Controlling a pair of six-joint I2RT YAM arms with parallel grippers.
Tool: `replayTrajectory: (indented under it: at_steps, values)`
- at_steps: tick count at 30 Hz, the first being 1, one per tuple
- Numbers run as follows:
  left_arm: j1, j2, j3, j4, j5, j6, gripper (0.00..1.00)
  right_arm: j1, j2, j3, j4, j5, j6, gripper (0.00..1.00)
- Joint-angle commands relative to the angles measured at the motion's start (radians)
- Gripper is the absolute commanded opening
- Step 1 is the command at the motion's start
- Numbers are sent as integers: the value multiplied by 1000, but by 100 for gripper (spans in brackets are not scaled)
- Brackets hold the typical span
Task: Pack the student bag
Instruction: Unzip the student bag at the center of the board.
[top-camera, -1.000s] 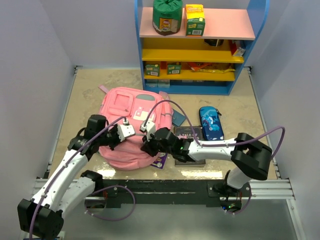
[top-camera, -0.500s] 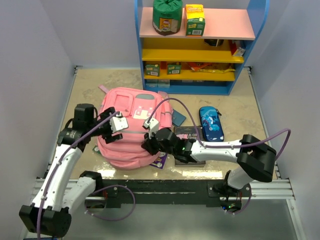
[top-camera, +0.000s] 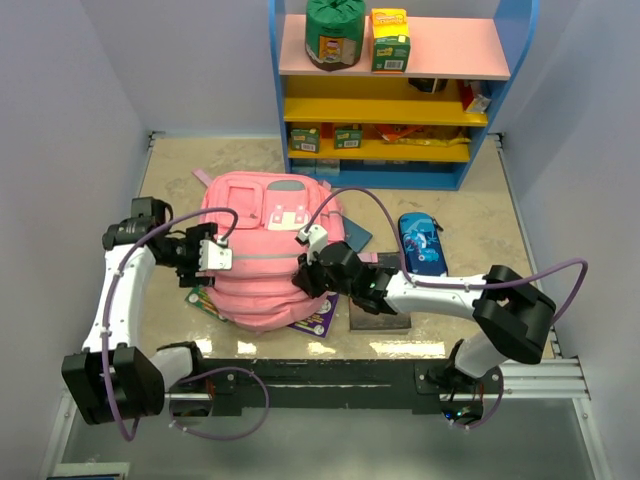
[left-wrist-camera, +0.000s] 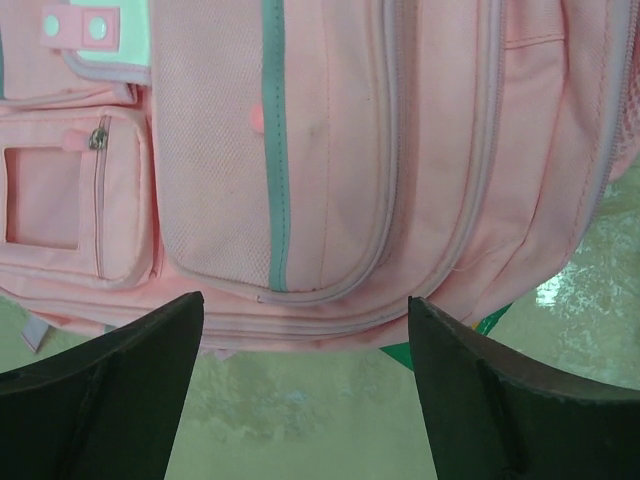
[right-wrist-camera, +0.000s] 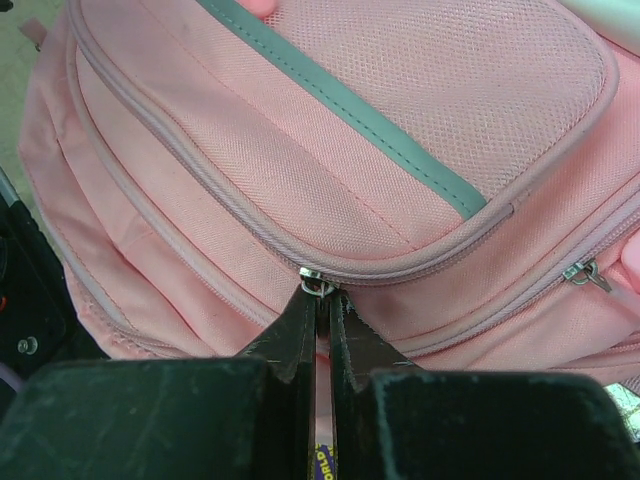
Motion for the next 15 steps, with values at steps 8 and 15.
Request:
replayTrajectory:
  at_steps: [8, 15]
  values:
    - [-39, -55, -175, 225, 5, 139, 84, -39, -7, 37, 23, -24, -14, 0]
    - [-41, -67, -210, 357, 28, 90, 64, -39, -5, 47, 13, -45, -14, 0]
